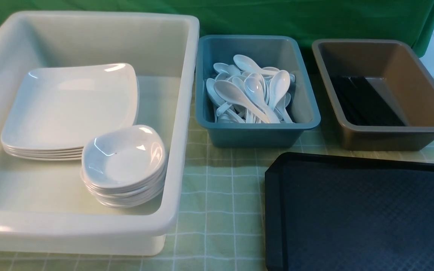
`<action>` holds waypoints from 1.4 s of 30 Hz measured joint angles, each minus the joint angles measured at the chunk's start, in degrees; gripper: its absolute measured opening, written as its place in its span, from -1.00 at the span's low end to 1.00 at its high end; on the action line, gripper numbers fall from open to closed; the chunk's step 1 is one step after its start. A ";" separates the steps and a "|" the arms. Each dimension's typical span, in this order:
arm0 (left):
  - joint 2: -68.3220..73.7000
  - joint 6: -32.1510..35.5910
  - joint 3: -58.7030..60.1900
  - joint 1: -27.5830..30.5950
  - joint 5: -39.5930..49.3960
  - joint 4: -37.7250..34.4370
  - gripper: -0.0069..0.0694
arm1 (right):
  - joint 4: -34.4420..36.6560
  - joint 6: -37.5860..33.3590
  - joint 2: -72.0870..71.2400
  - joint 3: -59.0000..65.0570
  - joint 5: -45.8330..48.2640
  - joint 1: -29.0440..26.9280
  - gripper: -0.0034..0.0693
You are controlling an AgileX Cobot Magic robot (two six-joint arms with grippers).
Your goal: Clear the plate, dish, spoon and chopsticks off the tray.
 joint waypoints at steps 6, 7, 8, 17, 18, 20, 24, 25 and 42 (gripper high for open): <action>0.00 0.00 0.06 0.00 -2.51 0.47 -0.86 | 0.00 0.00 0.00 0.00 0.00 0.00 -0.32; 0.00 0.00 0.06 0.00 -3.00 0.65 -0.86 | 0.00 0.00 0.00 0.00 0.00 0.00 -0.32; -0.05 0.00 0.12 0.00 -3.33 0.97 -0.86 | 0.00 0.00 0.00 0.00 0.00 0.00 -0.31; 0.08 0.47 0.20 0.00 -11.18 2.87 -0.86 | 0.00 0.00 0.00 0.00 0.00 0.00 -0.26; 0.16 0.47 0.35 0.00 -12.27 2.87 -0.86 | 0.00 0.00 0.00 0.00 0.00 0.00 -0.26; 0.43 0.47 1.12 0.00 -15.06 2.92 -0.86 | 0.00 0.00 0.00 0.00 0.00 0.00 -0.26; 0.49 0.49 3.52 0.00 -16.83 2.92 -0.86 | 0.00 0.00 0.00 0.00 0.00 0.00 -0.25; 0.49 0.55 4.22 0.00 -17.05 2.92 -0.86 | 0.00 0.00 0.00 0.00 0.00 0.00 -0.25; -11.24 -16.58 32.54 -8.55 -42.41 24.42 -0.86 | 0.00 0.14 0.00 0.00 0.00 0.00 -0.24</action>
